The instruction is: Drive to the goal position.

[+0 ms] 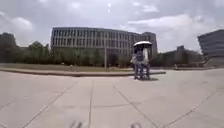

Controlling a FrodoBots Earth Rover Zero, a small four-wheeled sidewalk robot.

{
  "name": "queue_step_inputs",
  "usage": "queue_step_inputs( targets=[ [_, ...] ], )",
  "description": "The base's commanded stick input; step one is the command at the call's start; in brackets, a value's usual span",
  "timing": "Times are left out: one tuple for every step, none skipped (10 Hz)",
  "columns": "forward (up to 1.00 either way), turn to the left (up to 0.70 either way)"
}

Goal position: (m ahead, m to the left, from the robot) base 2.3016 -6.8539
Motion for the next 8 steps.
queue_step_inputs(
  targets=[
    [0.00, -0.70],
    [0.00, -0.70],
    [0.00, -0.70],
    [0.00, -0.70],
    [0.00, -0.70],
    [0.00, -0.70],
    [0.00, -0.70],
    [0.00, -0.70]
  ],
)
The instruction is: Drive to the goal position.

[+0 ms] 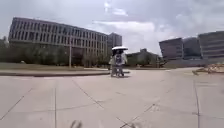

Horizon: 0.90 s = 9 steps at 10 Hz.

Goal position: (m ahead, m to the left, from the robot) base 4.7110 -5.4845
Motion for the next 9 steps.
queue_step_inputs(
  targets=[
    [0.00, -0.70],
    [0.00, -0.70],
    [0.00, -0.64],
    [0.00, -0.59],
    [0.00, -0.69],
    [0.00, -0.70],
    [0.00, -0.17],
    [0.00, -0.17],
    [0.70, -0.09]
  ],
)
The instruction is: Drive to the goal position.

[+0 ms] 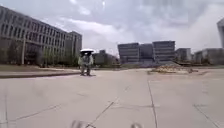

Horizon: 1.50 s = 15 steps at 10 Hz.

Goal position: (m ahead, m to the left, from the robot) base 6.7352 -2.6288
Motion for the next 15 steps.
queue_step_inputs(
  targets=[
    [0.70, -0.09],
    [0.70, -0.09],
    [0.70, -0.09],
    [0.70, -0.09],
    [0.70, -0.09],
    [0.70, -0.09],
    [0.70, -0.09],
    [0.70, -0.09],
    [0.70, -0.09],
    [0.70, -0.09],
    [0.70, -0.09],
    [0.70, -0.09],
    [0.70, -0.09],
    [0.70, -0.05],
    [0.70, 0.16]
  ],
)
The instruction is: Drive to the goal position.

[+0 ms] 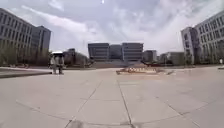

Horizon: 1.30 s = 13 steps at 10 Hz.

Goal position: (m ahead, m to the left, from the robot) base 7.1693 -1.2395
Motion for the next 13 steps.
queue_step_inputs(
  targets=[
    [0.70, 0.20],
    [0.70, 0.20],
    [0.70, 0.20],
    [0.70, 0.16],
    [0.70, -0.05],
    [0.70, -0.09],
    [0.70, -0.09],
    [0.70, -0.09],
    [0.70, -0.09],
    [0.70, -0.09],
    [0.70, -0.09],
    [0.70, -0.09],
    [0.70, -0.09]
  ],
)
